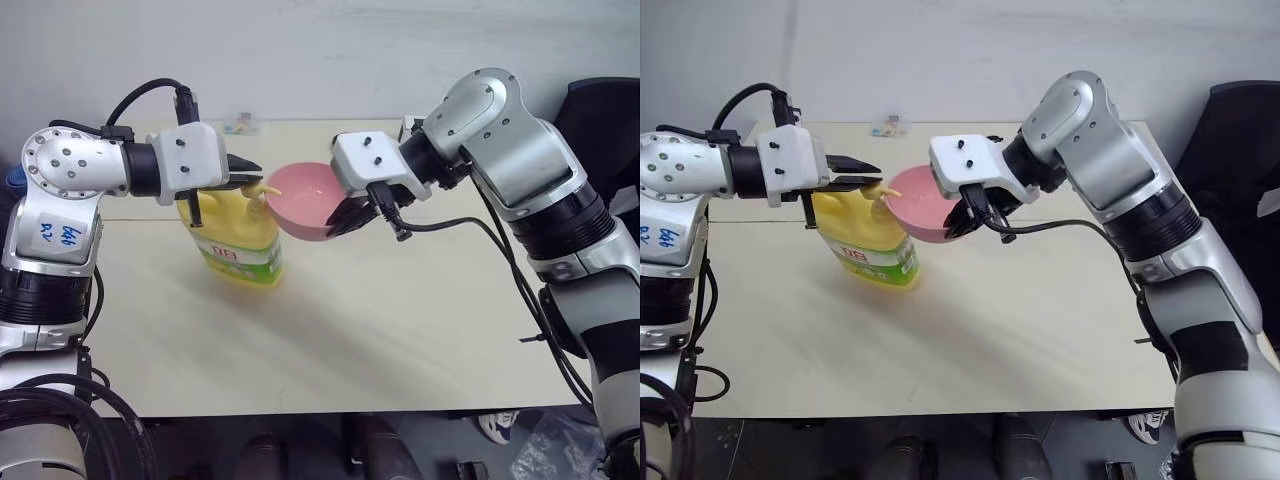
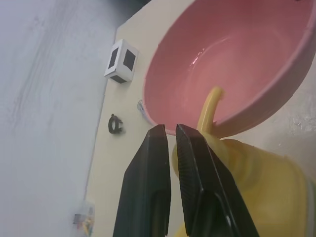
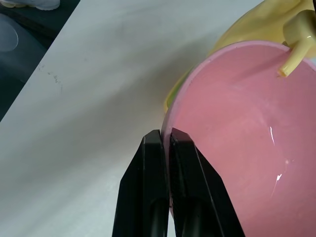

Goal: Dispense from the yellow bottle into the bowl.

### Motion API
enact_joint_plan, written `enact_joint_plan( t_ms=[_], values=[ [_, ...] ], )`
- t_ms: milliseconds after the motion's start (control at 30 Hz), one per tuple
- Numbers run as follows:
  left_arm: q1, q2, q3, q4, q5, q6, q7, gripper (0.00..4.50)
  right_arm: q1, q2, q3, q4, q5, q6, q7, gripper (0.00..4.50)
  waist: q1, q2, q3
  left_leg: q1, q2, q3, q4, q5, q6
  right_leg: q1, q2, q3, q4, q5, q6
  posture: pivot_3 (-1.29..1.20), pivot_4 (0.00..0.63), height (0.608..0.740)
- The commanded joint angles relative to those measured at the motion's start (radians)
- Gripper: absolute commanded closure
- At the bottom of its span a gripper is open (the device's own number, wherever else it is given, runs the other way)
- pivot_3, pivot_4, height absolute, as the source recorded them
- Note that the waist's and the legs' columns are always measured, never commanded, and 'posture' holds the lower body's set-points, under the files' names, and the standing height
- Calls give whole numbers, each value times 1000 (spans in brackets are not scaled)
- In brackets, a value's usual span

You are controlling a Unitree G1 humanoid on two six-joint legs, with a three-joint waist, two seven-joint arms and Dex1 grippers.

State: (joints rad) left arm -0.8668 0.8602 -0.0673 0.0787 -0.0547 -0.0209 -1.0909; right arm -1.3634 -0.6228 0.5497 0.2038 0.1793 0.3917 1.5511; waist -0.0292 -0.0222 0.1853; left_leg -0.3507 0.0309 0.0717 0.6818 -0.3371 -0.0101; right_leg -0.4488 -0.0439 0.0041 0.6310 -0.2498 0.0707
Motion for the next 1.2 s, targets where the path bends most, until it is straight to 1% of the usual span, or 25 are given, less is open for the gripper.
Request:
enact_joint_plan(
  t_ms=[33, 233, 433, 567, 700, 767, 833, 900, 933, 967, 1000, 1067, 1167, 1200],
  values=[
    [86, -17, -145, 75, 106, -17, -54, 4112, -28, 12, -27, -20, 10, -9, 63, 4500, 0, 1, -1, 1, 0, 0, 0, 0, 0, 2, 0, -1, -1, 0, 0, 0, 150, 740],
    [98, -20, -158, 95, 162, -100, -56, 4112, -34, 28, -26, 2, 6, -17, 63, 4500, -1, 2, -2, 2, 1, 0, -1, 0, 0, 2, 0, 0, -1, 0, 0, 0, 150, 740],
    [109, -34, -154, 91, 180, -120, -56, 4112, -40, 43, -26, 28, -3, -31, 63, 4500, -1, 10, -10, 3, 1, 0, -1, 0, 0, 3, 0, 0, -1, 0, 0, 0, 150, 740],
    [83, -54, -104, 70, 126, -7, -47, 4112, -37, 42, -28, 26, -1, -32, 63, 4500, 0, 11, -11, 3, 0, 0, -1, -1, 0, 3, 0, 0, -1, 0, 0, 0, 150, 740],
    [12, -87, -1, 44, -1, 232, -19, 4112, -30, 43, -33, 23, 2, -31, 63, 4500, 0, 11, -11, 2, 0, 0, -1, -1, 1, 3, 0, 0, -2, 0, 0, 0, 150, 740],
    [-53, -75, 89, 7, -122, 383, -24, 3833, -14, 36, -38, 8, 10, -30, 63, 4500, -1, 10, -10, 1, 0, -2, -1, -1, 1, 2, 1, 0, -2, 0, 0, 0, 150, 740],
    [-108, -44, 174, -34, -220, 520, -17, 3431, 6, 30, -46, -6, 13, -31, 63, 4500, -4, 9, -9, -3, 1, -2, 0, -1, 1, -1, 2, 0, -1, 0, 0, 0, 150, 740],
    [-128, -13, 233, -73, -295, 627, -8, 2895, 15, 30, -52, -12, 10, -27, 61, 4500, -8, 7, -9, -9, 1, -3, 0, 0, 0, -8, 2, 0, 4, 0, 0, 0, 150, 740],
    [-132, 4, 257, -94, -330, 676, -8, 2576, 20, 27, -55, -16, 10, -27, 59, 4500, -9, 7, -9, -16, 1, -3, 1, 0, 0, -17, 2, 1, 6, 0, 0, 0, 150, 740],
    [-130, 31, 286, -120, -372, 732, -13, 2265, 30, 21, -59, -21, 9, -27, 56, 4500, -10, 7, -9, -20, 1, -3, 1, 0, -1, -21, 1, 1, 6, 0, 0, 0, 150, 740],
    [-121, 65, 315, -149, -414, 789, -26, 2051, 45, 12, -64, -28, 8, -30, 52, 4500, -11, 7, -9, -23, 1, -3, 1, 1, -2, -24, 1, 1, 7, 0, 0, 0, 150, 740],
    [-72, 153, 407, -223, -516, 904, -67, 1395, 103, -16, -75, -54, -2, -54, 32, 4500, -13, 7, -9, -28, 1, -3, 1, 3, -6, -31, -2, 3, 9, 0, 0, 0, 150, 740],
    [20, 242, 548, -323, -628, 1041, -64, 574, 215, -41, -102, -101, -18, -134, -21, 4500, -13, 7, -8, -30, 2, -4, 1, 2, -7, -32, -2, 2, 6, 0, 0, 0, 150, 740],
    [72, 262, 604, -366, -658, 1086, -63, 574, 256, -43, -117, -129, -8, -107, -43, 4500, -12, 6, -8, -31, 2, -5, 1, 2, -7, -32, -1, 2, 6, 0, 0, 0, 150, 740]
  ],
)
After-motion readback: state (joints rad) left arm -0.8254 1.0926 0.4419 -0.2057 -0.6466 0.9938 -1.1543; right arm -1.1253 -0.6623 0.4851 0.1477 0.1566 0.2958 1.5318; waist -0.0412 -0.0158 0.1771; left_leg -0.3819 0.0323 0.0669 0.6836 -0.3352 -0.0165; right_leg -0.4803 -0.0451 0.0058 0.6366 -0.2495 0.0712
